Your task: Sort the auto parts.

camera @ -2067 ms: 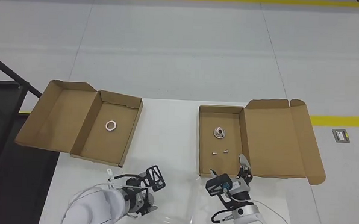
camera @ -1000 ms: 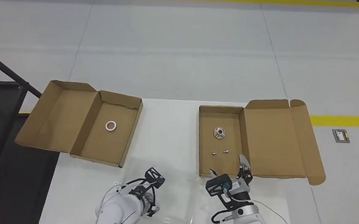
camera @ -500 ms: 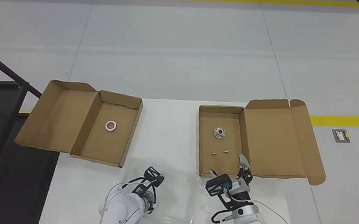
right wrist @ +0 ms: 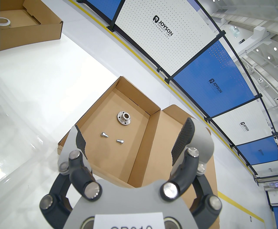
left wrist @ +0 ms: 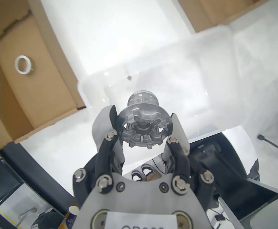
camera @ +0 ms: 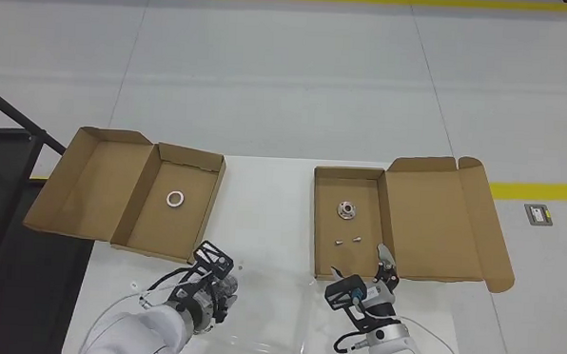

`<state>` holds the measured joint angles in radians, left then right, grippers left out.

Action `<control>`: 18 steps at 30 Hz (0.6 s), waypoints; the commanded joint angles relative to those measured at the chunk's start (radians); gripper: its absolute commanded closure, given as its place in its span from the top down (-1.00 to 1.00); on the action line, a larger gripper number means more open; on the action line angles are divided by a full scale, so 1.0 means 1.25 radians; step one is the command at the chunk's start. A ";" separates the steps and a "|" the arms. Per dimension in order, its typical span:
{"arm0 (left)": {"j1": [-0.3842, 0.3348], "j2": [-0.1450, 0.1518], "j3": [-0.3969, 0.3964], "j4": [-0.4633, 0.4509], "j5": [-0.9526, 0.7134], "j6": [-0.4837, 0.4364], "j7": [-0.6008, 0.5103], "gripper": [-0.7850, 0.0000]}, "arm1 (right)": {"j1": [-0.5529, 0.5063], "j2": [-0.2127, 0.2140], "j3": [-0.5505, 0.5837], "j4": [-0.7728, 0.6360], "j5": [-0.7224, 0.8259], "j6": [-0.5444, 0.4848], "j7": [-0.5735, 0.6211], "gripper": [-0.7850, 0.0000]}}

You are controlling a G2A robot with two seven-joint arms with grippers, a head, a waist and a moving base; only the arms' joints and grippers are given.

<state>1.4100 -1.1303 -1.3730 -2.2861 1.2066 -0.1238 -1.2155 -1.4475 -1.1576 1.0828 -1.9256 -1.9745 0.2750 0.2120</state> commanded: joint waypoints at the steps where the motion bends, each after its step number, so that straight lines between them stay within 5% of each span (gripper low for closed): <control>1: 0.002 0.002 -0.063 -0.019 -0.046 0.006 0.016 -1.00 | 0.000 0.000 0.000 0.000 0.000 0.000 0.000 1.00; 6: -0.025 0.005 -0.174 0.009 -0.152 0.015 0.051 -1.00 | 0.000 0.000 0.000 0.000 0.000 0.000 0.000 1.00; 10: -0.086 0.009 -0.225 0.103 -0.208 0.025 0.043 -1.00 | 0.000 0.000 0.000 0.000 0.000 0.000 0.000 1.00; 14: -0.171 0.009 -0.203 0.227 -0.213 0.073 0.030 -1.00 | 0.000 0.000 0.000 0.000 0.000 0.000 0.000 1.00; 18: -0.177 0.008 -0.195 0.236 -0.231 0.069 0.026 -1.00 | 0.000 0.000 0.000 0.000 0.000 0.000 0.000 1.00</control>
<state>1.1866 -1.1198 -1.6151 -1.9869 0.9277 -0.0356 -1.1827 -1.4475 -1.1576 1.0828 -1.9256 -1.9745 0.2750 0.2120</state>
